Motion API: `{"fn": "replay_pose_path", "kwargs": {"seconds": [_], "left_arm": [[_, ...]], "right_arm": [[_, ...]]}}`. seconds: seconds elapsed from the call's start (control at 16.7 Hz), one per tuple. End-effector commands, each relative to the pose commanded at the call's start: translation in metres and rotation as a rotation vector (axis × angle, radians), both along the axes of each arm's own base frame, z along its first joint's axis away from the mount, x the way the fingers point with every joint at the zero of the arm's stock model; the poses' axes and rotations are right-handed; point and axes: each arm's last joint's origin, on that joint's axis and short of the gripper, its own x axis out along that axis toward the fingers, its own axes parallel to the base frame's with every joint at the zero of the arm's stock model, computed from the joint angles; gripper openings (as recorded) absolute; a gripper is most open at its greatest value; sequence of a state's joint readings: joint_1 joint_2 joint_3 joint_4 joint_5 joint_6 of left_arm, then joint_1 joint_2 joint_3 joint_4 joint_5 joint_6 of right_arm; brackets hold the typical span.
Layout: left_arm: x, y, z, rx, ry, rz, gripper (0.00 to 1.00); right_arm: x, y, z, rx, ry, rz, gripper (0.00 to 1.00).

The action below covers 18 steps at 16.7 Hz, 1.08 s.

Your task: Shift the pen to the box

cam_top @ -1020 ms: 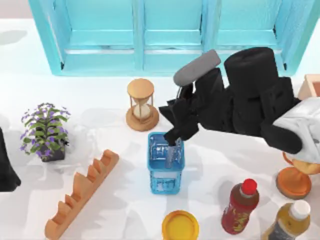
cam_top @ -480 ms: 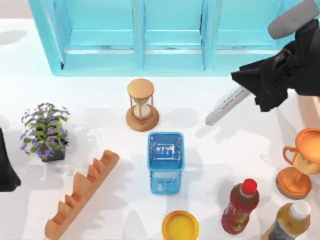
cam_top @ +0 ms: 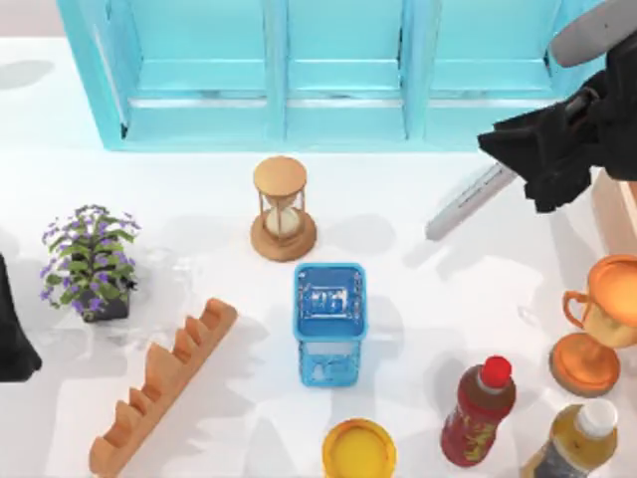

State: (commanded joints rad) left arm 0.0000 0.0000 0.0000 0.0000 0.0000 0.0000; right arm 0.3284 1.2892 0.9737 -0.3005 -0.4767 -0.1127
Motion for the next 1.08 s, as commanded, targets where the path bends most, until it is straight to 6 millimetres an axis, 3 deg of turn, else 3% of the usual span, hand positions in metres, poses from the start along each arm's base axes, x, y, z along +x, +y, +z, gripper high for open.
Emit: {"fn": "replay_pose_path", "kwargs": {"seconds": [0.18, 0.36, 0.66, 0.84, 1.08], "left_arm": [[0.0, 0.0, 0.0, 0.0, 0.0, 0.0, 1.0], [0.0, 0.0, 0.0, 0.0, 0.0, 0.0, 1.0], [0.0, 0.0, 0.0, 0.0, 0.0, 0.0, 1.0], [0.0, 0.0, 0.0, 0.0, 0.0, 0.0, 1.0], [0.0, 0.0, 0.0, 0.0, 0.0, 0.0, 1.0]], "right_arm": [[0.008, -0.03, 0.015, -0.086, -0.015, -0.097, 0.0], [0.009, -0.078, 0.031, -0.217, 0.0, -0.25, 0.0], [-0.012, -0.146, 0.042, -0.382, 0.16, -0.44, 0.0], [-0.026, -0.164, 0.052, -0.432, 0.19, -0.499, 0.0], [-0.026, -0.164, 0.05, -0.434, 0.196, -0.499, 0.0]]}}
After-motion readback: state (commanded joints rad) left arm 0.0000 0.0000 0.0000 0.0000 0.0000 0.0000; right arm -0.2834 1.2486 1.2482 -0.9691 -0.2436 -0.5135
